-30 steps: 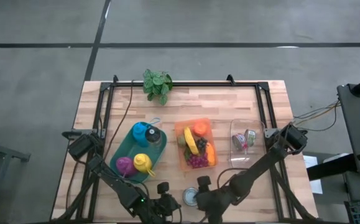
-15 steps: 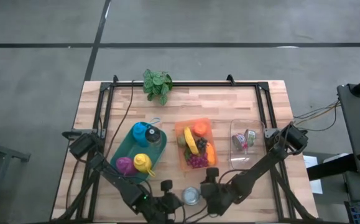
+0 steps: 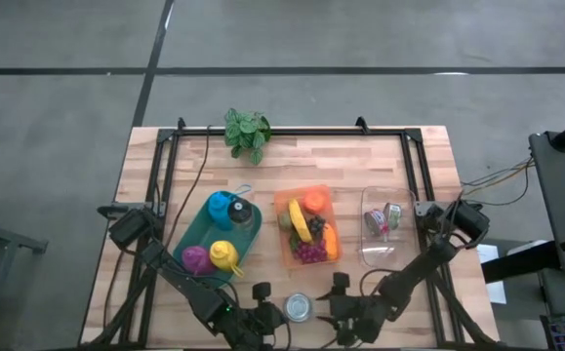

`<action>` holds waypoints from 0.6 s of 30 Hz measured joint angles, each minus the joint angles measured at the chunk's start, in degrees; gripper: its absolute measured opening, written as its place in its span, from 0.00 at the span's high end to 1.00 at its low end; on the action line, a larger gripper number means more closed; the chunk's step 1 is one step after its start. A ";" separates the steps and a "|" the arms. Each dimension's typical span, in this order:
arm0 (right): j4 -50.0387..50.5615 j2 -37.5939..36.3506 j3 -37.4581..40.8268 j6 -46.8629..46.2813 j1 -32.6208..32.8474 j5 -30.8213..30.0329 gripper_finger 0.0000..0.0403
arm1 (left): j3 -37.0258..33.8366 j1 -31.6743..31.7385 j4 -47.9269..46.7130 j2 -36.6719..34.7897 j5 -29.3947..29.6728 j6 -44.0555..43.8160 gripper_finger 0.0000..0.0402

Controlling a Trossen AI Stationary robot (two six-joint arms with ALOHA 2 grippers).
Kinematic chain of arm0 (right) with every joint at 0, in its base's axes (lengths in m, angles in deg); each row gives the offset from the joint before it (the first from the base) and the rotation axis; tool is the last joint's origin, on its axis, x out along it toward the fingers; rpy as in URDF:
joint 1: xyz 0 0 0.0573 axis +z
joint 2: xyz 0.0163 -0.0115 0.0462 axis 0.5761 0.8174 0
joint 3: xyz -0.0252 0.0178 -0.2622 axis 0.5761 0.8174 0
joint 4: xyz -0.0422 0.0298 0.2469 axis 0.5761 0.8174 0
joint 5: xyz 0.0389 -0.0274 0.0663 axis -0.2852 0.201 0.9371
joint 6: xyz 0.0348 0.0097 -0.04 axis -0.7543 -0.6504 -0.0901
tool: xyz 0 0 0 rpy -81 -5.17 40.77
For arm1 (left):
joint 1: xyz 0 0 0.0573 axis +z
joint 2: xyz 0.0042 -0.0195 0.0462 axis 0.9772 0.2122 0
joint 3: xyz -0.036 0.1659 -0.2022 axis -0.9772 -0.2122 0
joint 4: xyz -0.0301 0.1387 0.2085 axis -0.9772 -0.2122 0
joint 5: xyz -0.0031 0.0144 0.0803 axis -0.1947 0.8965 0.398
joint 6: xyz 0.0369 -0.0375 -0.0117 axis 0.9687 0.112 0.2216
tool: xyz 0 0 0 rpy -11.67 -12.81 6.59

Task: Pick & Place Food Item
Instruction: Put the green tuna can into the transparent bin

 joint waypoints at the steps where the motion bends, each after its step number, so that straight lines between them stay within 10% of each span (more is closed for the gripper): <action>1: -0.39 -0.01 0.24 -0.09 0.41 -1.31 0.45 | 0.00 0.00 0.00 0.00 0.00 -0.11 0.99; 18: -15.89 0.00 12.20 0.15 4.74 -11.11 0.45 | 0.33 2.24 -0.08 0.00 -5.33 -1.44 0.99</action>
